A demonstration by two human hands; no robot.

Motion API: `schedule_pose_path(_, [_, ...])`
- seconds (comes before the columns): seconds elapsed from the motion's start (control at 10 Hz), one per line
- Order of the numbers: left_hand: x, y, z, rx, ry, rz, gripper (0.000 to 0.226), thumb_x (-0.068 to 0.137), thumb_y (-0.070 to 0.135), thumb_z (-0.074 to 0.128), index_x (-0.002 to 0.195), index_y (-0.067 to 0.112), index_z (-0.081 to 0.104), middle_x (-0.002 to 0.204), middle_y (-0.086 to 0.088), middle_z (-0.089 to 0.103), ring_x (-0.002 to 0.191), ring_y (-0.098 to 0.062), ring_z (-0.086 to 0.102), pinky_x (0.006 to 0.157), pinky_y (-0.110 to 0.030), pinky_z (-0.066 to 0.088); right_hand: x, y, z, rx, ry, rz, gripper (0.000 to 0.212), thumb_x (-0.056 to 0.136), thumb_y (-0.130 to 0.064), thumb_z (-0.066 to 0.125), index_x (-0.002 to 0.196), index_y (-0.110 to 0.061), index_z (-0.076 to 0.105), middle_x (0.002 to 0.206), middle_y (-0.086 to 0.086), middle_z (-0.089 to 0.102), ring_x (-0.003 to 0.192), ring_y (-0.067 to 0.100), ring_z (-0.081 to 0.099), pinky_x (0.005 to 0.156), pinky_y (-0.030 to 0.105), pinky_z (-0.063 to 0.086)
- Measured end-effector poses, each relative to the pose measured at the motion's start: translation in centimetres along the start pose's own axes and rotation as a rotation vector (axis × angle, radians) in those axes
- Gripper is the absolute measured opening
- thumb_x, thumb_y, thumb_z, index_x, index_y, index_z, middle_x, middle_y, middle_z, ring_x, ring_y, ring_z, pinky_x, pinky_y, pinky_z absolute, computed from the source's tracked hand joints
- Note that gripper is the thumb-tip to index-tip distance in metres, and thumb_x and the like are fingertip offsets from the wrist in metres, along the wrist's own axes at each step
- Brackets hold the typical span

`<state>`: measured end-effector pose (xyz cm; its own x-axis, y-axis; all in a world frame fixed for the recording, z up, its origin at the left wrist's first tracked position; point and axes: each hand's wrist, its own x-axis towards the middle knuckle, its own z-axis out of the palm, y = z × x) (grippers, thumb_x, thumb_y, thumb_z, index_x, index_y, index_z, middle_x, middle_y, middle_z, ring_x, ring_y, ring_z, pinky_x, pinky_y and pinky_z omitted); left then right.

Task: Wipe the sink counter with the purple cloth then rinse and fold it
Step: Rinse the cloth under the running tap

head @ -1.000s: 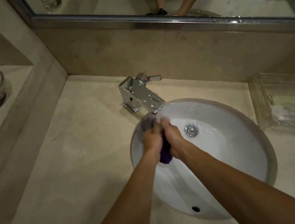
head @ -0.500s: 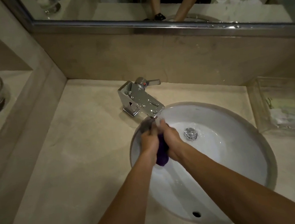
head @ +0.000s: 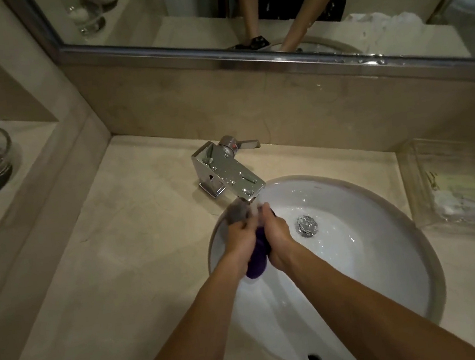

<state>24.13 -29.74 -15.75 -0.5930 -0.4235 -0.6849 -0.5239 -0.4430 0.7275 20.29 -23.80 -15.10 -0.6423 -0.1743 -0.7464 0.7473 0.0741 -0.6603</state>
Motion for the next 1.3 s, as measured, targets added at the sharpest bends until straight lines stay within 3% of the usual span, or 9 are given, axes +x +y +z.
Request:
schedule_pose_path(0.1, [0.7,0.2,-0.3,-0.077,0.02,-0.033,0.04,0.083,0.057,0.064,0.096,0.021,0.075,0.095,-0.01,0.078,0.092,-0.033,0.074,0.093,-0.051,0.056,-1.0,0.4,0.9,0.033,-0.05,0.072,0.052,0.094,-0.058,0.056,0.111,-0.01,0.069,0.103,0.014,0.072,0.101,0.03,0.071,0.095,0.044,0.057])
schedule_pose_path(0.3, [0.6,0.0,0.0,0.011,0.04,0.041,0.04,0.101,0.043,0.054,0.114,0.007,0.067,0.109,-0.011,0.07,0.106,-0.03,0.067,0.087,-0.038,0.054,-0.5,-0.6,-0.1,-0.037,-0.057,0.022,0.053,0.105,-0.045,0.047,0.127,0.0,0.06,0.102,0.016,0.069,0.091,0.031,0.064,0.089,0.043,0.053])
schedule_pose_path(0.5, [0.1,-0.8,0.1,0.006,0.035,0.002,0.032,0.098,0.047,0.055,0.094,0.019,0.07,0.086,-0.004,0.074,0.092,-0.028,0.072,0.081,-0.036,0.055,0.3,0.3,0.0,-0.025,-0.003,0.042,0.046,0.103,-0.049,0.048,0.099,-0.009,0.07,0.099,0.016,0.075,0.094,0.03,0.071,0.086,0.042,0.057])
schedule_pose_path(0.6, [0.5,-0.4,-0.2,-0.042,0.053,-0.005,0.038,0.092,0.052,0.056,0.094,0.018,0.072,0.088,-0.008,0.076,0.092,-0.034,0.073,0.086,-0.046,0.059,-0.3,0.7,0.7,0.054,-0.07,0.121,0.043,0.1,-0.051,0.051,0.104,-0.009,0.064,0.097,0.014,0.07,0.094,0.028,0.067,0.079,0.035,0.053])
schedule_pose_path(0.8, [0.4,0.1,0.5,-0.048,0.06,-0.004,0.036,0.099,0.046,0.054,0.089,0.014,0.067,0.085,-0.005,0.073,0.085,-0.025,0.07,0.08,-0.036,0.056,-0.5,-0.2,0.0,-0.004,-0.037,0.042,0.041,0.095,-0.043,0.059,0.107,-0.004,0.069,0.091,0.017,0.071,0.087,0.031,0.068,0.077,0.036,0.055])
schedule_pose_path(0.9, [1.0,0.6,0.3,-0.093,0.026,-0.002,0.039,0.09,0.049,0.061,0.094,0.012,0.073,0.095,-0.014,0.077,0.089,-0.035,0.074,0.088,-0.053,0.058,0.0,0.3,0.2,-0.024,-0.02,0.01,0.037,0.099,-0.045,0.057,0.095,-0.011,0.07,0.096,0.015,0.074,0.093,0.028,0.071,0.086,0.039,0.058])
schedule_pose_path(1.0, [-0.3,0.7,1.0,-0.037,0.048,0.008,0.035,0.099,0.042,0.056,0.092,0.01,0.069,0.082,-0.007,0.073,0.08,-0.025,0.071,0.077,-0.034,0.057,0.1,-0.4,-0.3,0.041,-0.056,0.046,0.041,0.095,-0.051,0.056,0.093,-0.013,0.071,0.091,0.013,0.074,0.09,0.029,0.071,0.08,0.037,0.057])
schedule_pose_path(1.1, [0.2,0.8,0.8,-0.074,0.097,-0.012,0.036,0.1,0.042,0.053,0.093,0.012,0.071,0.084,-0.01,0.076,0.086,-0.031,0.074,0.078,-0.037,0.059,-0.5,0.3,0.2,0.026,-0.089,0.023,0.037,0.103,-0.042,0.05,0.098,-0.009,0.066,0.098,0.016,0.068,0.099,0.029,0.066,0.096,0.04,0.051])
schedule_pose_path(1.3, [-0.6,0.2,0.9,-0.048,0.095,-0.017,0.034,0.093,0.051,0.058,0.092,0.018,0.068,0.096,-0.006,0.074,0.095,-0.029,0.071,0.092,-0.046,0.056,-0.6,0.1,-0.6,-0.009,-0.121,0.042,0.053,0.104,-0.049,0.046,0.13,-0.004,0.06,0.127,0.02,0.067,0.118,0.035,0.064,0.093,0.044,0.051])
